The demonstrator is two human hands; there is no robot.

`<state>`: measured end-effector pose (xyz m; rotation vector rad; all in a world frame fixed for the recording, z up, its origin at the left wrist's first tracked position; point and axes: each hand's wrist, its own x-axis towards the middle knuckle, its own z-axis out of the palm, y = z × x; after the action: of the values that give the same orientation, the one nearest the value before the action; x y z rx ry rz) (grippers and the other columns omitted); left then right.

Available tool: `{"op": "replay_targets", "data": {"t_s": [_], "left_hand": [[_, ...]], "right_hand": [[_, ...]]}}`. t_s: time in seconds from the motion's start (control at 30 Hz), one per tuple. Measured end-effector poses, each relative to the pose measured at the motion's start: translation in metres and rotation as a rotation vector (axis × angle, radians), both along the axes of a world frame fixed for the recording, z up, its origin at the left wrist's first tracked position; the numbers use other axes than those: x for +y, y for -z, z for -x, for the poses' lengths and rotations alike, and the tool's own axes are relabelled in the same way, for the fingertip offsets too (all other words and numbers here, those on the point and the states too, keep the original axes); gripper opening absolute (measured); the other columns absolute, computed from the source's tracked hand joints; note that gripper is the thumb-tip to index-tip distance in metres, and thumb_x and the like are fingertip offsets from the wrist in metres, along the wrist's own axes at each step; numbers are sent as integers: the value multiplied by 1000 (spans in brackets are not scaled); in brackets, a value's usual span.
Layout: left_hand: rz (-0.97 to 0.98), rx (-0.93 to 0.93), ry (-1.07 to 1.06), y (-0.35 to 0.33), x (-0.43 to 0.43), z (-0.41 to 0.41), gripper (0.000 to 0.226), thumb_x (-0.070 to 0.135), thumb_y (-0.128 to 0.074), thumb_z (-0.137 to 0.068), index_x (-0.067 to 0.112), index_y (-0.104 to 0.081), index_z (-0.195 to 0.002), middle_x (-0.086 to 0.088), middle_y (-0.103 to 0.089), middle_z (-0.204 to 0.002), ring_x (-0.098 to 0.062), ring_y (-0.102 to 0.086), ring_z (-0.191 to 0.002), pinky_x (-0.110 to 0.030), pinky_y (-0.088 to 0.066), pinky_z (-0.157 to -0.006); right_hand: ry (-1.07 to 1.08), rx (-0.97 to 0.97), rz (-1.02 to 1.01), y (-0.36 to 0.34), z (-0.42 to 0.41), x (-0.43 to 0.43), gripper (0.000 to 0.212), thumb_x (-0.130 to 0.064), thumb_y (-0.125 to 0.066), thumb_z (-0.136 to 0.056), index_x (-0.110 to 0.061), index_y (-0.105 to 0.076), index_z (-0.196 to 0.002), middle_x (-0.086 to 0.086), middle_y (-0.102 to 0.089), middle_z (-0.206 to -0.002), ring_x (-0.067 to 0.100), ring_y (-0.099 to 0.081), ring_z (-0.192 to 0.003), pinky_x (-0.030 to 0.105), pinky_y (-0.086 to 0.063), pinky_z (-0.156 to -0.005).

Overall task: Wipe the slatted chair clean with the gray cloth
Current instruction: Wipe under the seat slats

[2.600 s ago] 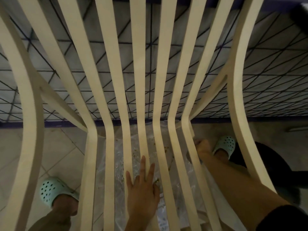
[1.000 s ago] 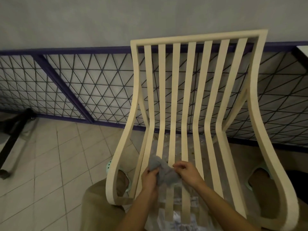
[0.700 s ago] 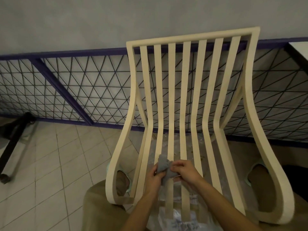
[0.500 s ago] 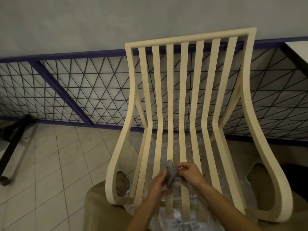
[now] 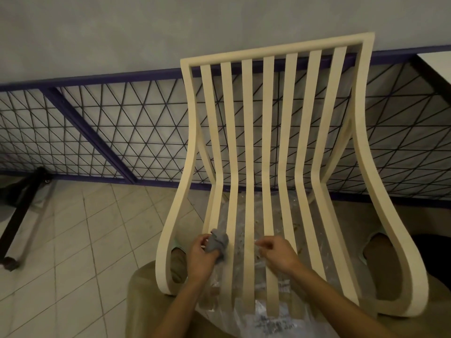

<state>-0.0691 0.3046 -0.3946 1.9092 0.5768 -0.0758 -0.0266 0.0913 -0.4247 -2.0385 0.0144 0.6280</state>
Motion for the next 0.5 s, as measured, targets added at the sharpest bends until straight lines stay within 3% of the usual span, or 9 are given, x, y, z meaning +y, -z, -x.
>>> {"op": "replay_targets", "data": {"t_s": [0.17,0.3,0.4,0.5], "left_hand": [[-195,30,-68,22,20,-7,15,6,-62,-86,20,-58,-92,-3,-60,-98,-18,-61,-88,-38,-55,-85],[-198,115,-9,41,16,0,16,3,-51,-91,18,-53,-87,-5,-61,-91,-24,-62,-89,-29,-52,-80],[-176,115,-110,38,14,-2,23,-5,-47,-92,18,-50,-91,4,-53,-85,-8,-52,-78,-14,-43,-72],[-200,86,-288,42,20,-13,29,1,-49,-95,27,-47,-82,7,-50,-82,-5,-49,-76,-24,-44,-88]], "right_hand": [[-120,-152,204,4,-19,4,33,-21,-59,-91,-19,-62,-123,3,-55,-128,19,-55,-116,21,-41,-93],[-224,-230,280,8,-31,14,43,-23,-59,-90,-17,-55,-132,6,-47,-131,23,-46,-123,33,-39,-106],[-281,-235,347,15,-42,21,48,-28,-56,-93,-17,-48,-139,11,-38,-143,27,-35,-134,34,-32,-112],[-307,-268,414,22,-53,25,51,-33,-53,-94,-19,-43,-142,14,-26,-151,30,-24,-141,39,-25,-117]]}}
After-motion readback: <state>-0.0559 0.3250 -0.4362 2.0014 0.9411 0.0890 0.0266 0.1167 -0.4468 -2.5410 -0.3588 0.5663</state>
